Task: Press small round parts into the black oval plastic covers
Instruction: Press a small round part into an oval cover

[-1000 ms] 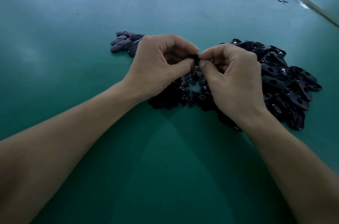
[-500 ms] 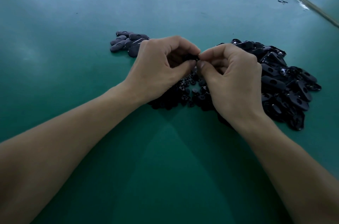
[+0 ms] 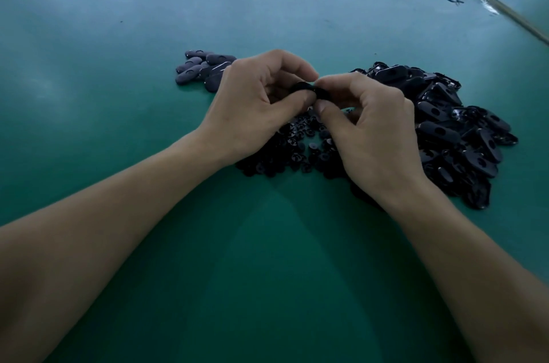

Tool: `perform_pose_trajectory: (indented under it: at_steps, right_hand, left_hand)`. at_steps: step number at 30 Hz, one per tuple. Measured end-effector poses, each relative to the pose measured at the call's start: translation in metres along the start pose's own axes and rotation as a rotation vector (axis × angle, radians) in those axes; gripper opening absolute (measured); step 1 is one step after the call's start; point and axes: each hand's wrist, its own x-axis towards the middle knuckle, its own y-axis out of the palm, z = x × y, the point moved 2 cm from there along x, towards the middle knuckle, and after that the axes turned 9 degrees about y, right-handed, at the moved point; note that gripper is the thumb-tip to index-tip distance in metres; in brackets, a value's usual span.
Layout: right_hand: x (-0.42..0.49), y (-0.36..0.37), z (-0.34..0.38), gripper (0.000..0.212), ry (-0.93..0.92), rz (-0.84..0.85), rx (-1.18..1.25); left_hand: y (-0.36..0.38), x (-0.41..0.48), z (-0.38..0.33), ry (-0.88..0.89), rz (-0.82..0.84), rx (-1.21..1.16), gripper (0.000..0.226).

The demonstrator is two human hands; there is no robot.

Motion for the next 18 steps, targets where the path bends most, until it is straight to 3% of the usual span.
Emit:
perform_pose_trajectory:
  at_steps: [9, 18]
  right_hand:
    - [0.0067, -0.0012, -0.0094, 0.019, 0.038, 0.027, 0.142]
    - [0.0063, -0.0025, -0.0069, 0.013, 0.022, 0.008, 0.125]
  left_hand:
    - [-0.0018, 0.001, 0.0005, -0.071, 0.03, -0.122, 0.023]
    - [0.0007, 0.0005, -0.0006, -0.063, 0.052, -0.133, 0.021]
